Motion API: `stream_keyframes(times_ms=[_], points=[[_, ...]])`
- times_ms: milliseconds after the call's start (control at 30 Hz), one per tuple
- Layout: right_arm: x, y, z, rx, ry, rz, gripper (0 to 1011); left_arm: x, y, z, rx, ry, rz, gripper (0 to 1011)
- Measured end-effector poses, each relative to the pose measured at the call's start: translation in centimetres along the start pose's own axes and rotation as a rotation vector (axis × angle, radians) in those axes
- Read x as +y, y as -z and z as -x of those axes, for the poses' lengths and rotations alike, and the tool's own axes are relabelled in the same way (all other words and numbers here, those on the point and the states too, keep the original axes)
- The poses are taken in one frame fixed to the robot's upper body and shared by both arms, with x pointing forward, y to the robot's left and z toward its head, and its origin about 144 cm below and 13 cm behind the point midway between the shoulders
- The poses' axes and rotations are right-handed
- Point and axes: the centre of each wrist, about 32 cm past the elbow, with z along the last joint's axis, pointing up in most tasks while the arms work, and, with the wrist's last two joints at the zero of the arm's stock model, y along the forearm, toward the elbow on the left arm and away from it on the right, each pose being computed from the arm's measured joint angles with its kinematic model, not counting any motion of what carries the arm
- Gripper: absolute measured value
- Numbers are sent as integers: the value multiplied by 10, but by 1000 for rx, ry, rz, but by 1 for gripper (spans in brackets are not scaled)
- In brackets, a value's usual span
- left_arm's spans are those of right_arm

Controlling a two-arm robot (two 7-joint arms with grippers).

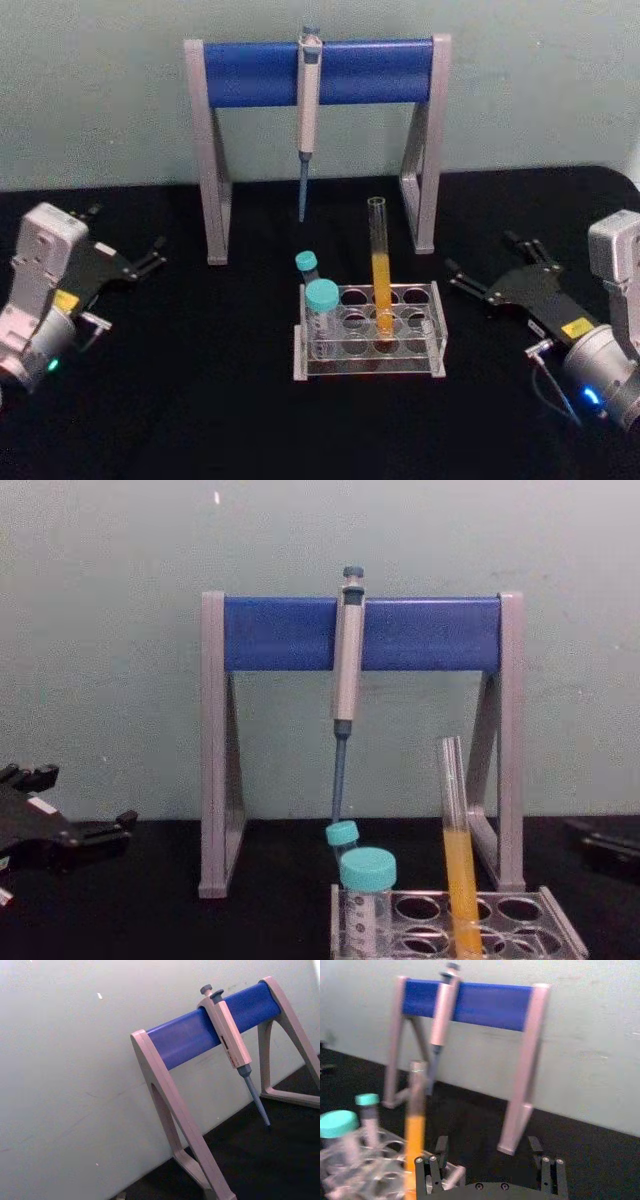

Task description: Pick up the test tube from the test tube rack, shake it, then place it back into the test tube rack.

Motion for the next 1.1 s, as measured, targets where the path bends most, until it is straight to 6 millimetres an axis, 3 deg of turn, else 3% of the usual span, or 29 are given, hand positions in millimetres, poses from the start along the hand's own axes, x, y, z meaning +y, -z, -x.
stream_keyframes(times_ms=[400, 1100], points=[[10, 29, 8, -10, 173, 35, 1000, 0, 0, 0, 0, 0, 0, 1001], [21, 47, 13, 22, 153, 118, 1000, 0, 0, 0, 0, 0, 0, 1001]])
